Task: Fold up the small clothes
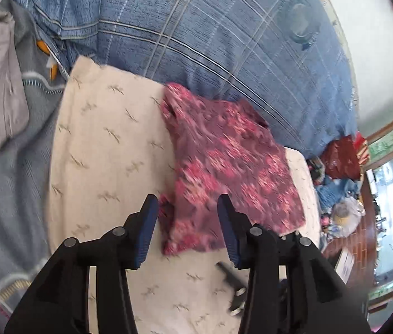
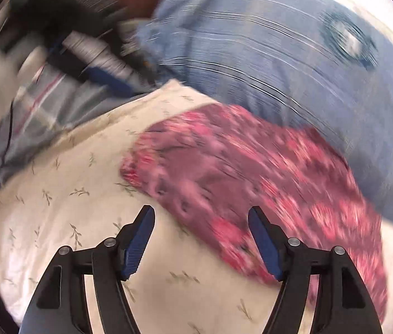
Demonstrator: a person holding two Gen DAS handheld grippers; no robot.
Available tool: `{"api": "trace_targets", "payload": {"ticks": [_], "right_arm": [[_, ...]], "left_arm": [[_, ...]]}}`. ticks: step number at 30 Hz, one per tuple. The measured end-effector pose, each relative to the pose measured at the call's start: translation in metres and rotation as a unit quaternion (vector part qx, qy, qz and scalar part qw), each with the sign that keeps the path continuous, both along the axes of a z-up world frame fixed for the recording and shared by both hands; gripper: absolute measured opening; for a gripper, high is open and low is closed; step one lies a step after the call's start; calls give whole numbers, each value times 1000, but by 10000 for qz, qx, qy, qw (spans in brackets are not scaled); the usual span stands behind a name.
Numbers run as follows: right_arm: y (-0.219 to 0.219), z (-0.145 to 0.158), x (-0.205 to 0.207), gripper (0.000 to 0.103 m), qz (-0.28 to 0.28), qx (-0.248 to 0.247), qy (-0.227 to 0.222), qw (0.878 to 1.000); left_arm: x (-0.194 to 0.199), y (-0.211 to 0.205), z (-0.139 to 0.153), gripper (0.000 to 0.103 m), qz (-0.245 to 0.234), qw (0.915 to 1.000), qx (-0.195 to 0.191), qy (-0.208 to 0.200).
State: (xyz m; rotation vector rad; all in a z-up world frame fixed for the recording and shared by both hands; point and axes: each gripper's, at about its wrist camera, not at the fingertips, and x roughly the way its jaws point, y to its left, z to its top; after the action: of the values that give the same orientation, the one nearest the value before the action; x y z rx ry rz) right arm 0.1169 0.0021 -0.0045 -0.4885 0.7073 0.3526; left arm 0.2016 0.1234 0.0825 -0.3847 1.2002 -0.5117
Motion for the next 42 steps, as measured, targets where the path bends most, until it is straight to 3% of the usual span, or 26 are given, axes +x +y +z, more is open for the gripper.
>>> {"api": "trace_targets", "payload": {"ticks": [3, 7, 9, 13, 17, 20, 22, 26, 32, 36, 42], "right_arm": [[35, -21, 10, 73, 208, -746, -20, 9970], [67, -38, 22, 67, 159, -1486, -660, 9866], [71, -32, 28, 9, 96, -1422, -839, 9862], [54, -5, 25, 8, -14, -786, -1099, 9908], [45, 1, 19, 7, 169, -664, -1342, 9886], [43, 1, 13, 7, 249, -670, -1407, 9875], [38, 5, 10, 6, 228, -540, -1406, 9883], [14, 20, 8, 6, 22, -36, -1368, 9906], [-67, 53, 0, 6, -668, 1069, -1312, 9833], [-136, 69, -3, 6, -1189, 1864, -1200, 9678], [-240, 70, -16, 6, -1975, 2880, -995, 9317]], "left_arm": [[19, -4, -8, 45, -15, 9997, 67, 223], [41, -7, -20, 55, -65, 9990, 161, 424], [55, -11, -29, 62, -55, 9987, 115, 489], [76, -30, -45, 64, -218, 9964, 120, 814], [90, -60, -47, 64, -339, 9954, 229, 871], [95, -91, -47, 60, -486, 9939, 579, 803], [96, -108, -45, 8, -563, 9924, 797, 752], [85, -135, -21, 6, -628, 9918, 1040, 388], [66, -199, 38, 6, -907, 9910, 956, -243], [56, -273, 52, 6, -1251, 9839, 1166, -525], [40, -385, 44, 6, -1852, 9716, 1355, -580]]}}
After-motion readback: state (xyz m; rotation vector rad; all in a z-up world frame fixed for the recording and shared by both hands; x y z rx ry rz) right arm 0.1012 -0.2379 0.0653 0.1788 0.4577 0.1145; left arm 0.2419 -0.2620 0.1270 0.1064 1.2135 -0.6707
